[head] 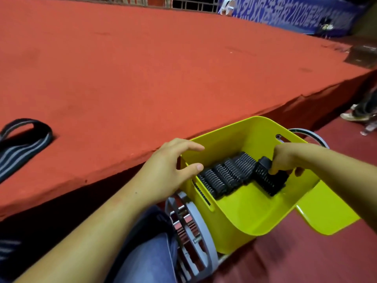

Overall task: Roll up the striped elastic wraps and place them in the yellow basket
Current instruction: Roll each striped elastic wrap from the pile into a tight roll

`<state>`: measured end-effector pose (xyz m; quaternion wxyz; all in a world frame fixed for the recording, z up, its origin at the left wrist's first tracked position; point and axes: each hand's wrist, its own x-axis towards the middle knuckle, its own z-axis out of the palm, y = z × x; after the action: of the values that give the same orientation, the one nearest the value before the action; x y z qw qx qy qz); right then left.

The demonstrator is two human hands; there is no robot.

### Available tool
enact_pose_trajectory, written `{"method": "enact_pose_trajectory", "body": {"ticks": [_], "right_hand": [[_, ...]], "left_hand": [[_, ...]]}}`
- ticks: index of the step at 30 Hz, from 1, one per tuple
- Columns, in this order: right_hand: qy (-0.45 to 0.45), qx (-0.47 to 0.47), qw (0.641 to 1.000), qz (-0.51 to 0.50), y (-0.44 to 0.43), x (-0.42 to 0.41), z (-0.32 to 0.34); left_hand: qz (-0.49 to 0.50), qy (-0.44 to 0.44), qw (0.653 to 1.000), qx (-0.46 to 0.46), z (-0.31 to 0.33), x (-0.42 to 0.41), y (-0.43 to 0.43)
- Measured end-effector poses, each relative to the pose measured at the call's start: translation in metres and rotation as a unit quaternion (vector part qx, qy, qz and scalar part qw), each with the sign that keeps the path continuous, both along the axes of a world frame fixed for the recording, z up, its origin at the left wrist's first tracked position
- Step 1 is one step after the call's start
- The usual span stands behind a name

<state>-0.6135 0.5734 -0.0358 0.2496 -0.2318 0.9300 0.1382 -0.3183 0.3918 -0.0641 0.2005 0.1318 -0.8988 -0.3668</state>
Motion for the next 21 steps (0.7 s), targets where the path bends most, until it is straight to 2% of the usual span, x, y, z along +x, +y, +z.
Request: {"method": "enact_pose_trajectory", "body": {"ticks": [10, 16, 21], "right_hand": [[-0.03, 0.126, 0.991, -0.015, -0.015, -0.001, -0.04], [0.012, 0.177, 0.984, 0.03, -0.024, 0.001, -0.064], [0.013, 0.197, 0.978, 0.068, -0.028, 0.002, -0.069]], "left_hand": [[-0.013, 0.005, 1.0, 0.009, -0.002, -0.002, -0.001], [-0.017, -0.004, 1.0, 0.007, 0.0, -0.005, 0.003], [-0.02, -0.005, 1.0, 0.02, 0.002, -0.001, 0.003]]}}
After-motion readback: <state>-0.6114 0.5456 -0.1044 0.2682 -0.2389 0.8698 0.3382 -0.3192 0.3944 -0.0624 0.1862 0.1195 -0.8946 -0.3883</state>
